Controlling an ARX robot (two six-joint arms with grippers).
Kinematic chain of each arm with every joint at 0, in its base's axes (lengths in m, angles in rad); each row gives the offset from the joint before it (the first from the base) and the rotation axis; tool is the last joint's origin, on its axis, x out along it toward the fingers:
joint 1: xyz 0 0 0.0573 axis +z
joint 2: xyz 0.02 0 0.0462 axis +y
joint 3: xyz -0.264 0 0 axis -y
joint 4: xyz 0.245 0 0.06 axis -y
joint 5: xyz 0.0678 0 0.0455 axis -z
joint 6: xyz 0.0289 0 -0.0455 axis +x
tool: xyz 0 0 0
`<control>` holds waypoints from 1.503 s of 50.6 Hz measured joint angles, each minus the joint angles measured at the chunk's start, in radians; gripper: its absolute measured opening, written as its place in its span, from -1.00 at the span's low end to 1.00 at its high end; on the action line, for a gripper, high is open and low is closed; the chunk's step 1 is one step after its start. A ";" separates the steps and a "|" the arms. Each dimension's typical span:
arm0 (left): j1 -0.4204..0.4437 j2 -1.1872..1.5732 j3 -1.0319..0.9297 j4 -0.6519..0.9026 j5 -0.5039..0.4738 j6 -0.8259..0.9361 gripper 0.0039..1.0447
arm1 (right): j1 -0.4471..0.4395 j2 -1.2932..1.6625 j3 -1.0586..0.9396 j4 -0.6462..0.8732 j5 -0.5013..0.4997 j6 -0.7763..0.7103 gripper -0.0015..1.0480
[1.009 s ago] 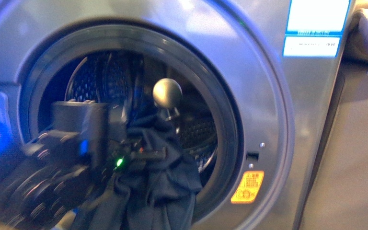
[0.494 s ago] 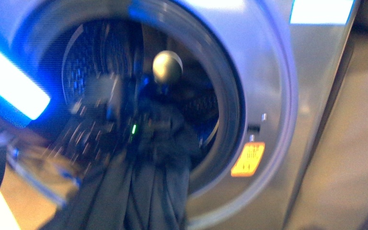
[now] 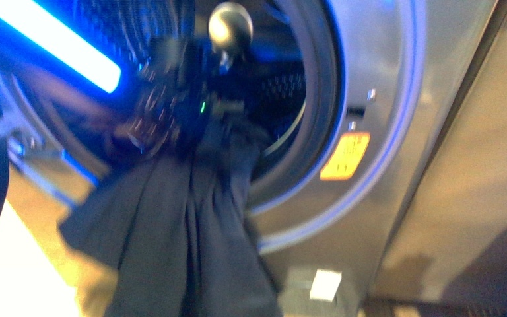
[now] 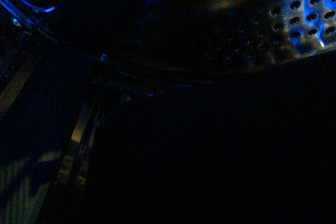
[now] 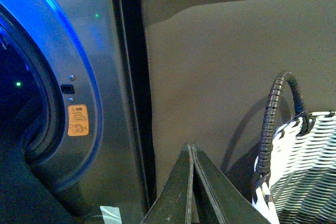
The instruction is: Put clothes into washing machine
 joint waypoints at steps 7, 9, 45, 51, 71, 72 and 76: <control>0.009 0.090 0.202 -0.090 -0.026 0.020 -0.83 | 0.000 0.000 0.000 0.000 0.000 0.000 -0.95; 0.012 0.122 0.269 -0.121 -0.035 0.022 -0.83 | 0.000 0.000 0.000 0.000 0.000 0.000 -0.95; 0.046 0.315 0.751 -0.217 -0.160 0.081 -0.83 | 0.000 0.000 0.000 0.000 0.000 0.000 -0.95; 0.056 0.315 0.751 -0.164 -0.174 0.084 -0.83 | 0.000 0.000 0.000 0.000 0.000 0.000 -0.95; 0.058 0.315 0.751 -0.015 -0.154 0.145 -0.83 | 0.000 0.000 0.000 0.000 0.000 0.000 -0.95; 0.058 0.315 0.751 -0.005 -0.154 0.147 -0.83 | 0.000 0.000 0.000 0.000 0.000 0.000 -0.95; 0.058 0.315 0.751 -0.003 -0.150 0.149 -0.83 | 0.000 0.000 0.000 0.000 0.000 0.000 -0.95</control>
